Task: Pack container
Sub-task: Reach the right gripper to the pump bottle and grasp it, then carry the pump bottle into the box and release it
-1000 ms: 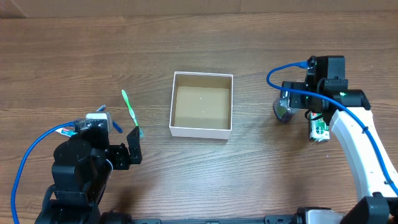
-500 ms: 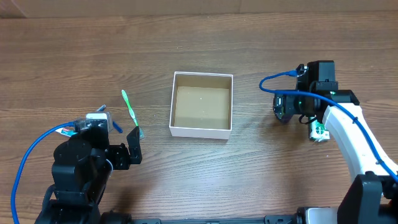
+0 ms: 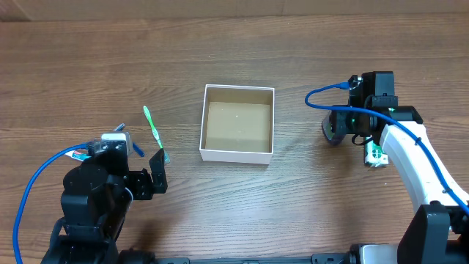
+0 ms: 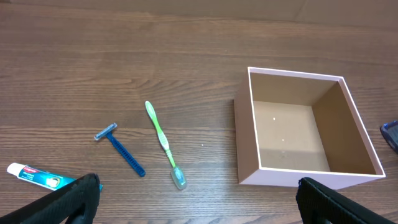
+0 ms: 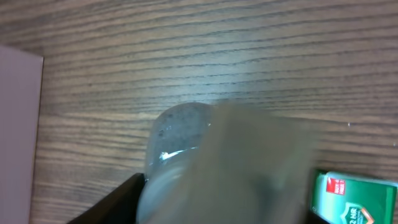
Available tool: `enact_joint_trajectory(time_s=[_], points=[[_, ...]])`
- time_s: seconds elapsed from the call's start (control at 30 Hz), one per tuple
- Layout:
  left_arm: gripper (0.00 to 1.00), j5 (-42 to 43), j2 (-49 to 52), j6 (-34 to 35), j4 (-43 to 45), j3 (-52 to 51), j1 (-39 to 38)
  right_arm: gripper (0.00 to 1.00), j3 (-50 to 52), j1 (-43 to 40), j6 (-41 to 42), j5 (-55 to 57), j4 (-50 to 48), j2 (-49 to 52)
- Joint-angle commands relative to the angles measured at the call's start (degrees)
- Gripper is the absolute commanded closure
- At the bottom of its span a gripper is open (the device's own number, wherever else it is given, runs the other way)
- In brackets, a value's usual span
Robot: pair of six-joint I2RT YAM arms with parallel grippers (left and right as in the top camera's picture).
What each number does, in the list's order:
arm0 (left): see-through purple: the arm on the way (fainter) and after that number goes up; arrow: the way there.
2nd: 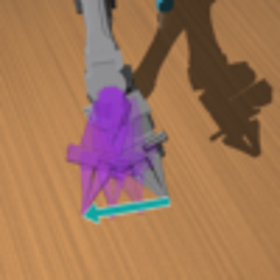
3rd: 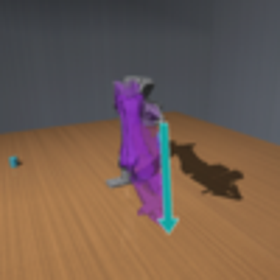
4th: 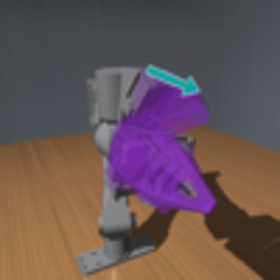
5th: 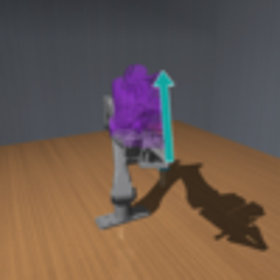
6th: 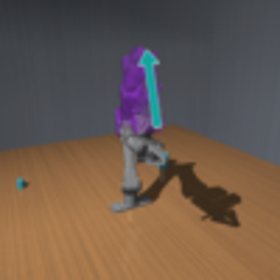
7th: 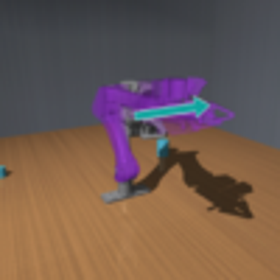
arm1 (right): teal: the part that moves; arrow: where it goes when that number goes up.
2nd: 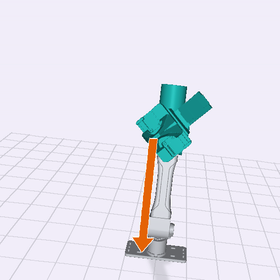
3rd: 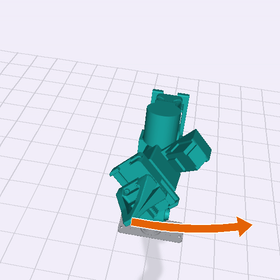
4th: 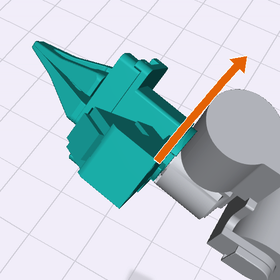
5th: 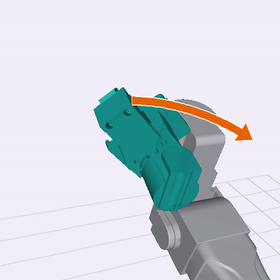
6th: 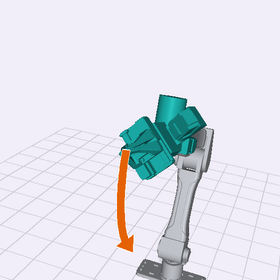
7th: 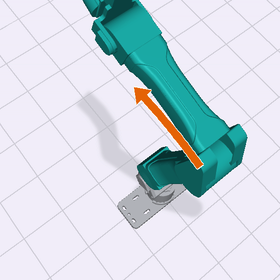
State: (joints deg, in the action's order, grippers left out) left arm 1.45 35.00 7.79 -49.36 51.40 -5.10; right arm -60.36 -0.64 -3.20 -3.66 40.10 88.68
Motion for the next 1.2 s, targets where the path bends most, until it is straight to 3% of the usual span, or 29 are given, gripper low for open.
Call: enact_joint_trajectory(time_s=[0.0,0.23,0.27,0.33,0.47,0.6,0.73,0.8,0.97,1.17], points=[[0.00,-0.39,0.20,-0.07,0.31,1.60,0.44,0.50,0.20,0.15,-0.07,-0.28,-0.68,0.09],[0.00,-0.39,0.20,-0.07,0.31,1.60,0.44,0.65,0.20,0.15,-0.07,0.15,-0.85,0.09],[0.00,-0.39,0.20,-0.07,0.31,1.60,0.44,0.72,0.20,0.15,-0.04,0.13,-0.87,0.09],[0.00,-0.39,0.20,-0.07,0.31,1.60,0.44,0.96,0.09,0.15,0.00,0.15,-0.94,0.04],[0.00,-0.39,0.20,-0.07,0.31,1.60,0.44,0.96,-3.52,1.49,0.44,0.22,3.45,-3.78],[0.00,-0.42,0.20,-0.07,0.31,1.60,0.44,0.96,-11.82,6.32,8.28,3.17,10.97,-13.62],[0.00,-0.42,0.20,-0.07,0.28,1.60,0.44,0.96,-25.14,19.93,13.35,12.04,19.34,-16.76],[0.00,-0.39,0.20,-0.07,0.26,1.60,0.44,0.96,-27.82,28.24,16.50,15.93,17.99,-16.26],[0.00,-0.39,0.20,-0.07,0.09,1.60,0.44,0.96,-27.89,41.11,23.02,22.12,6.95,-6.78],[0.00,-0.42,0.20,-0.04,-0.15,1.60,0.44,0.96,-27.89,41.83,27.78,20.94,-1.33,10.67]])
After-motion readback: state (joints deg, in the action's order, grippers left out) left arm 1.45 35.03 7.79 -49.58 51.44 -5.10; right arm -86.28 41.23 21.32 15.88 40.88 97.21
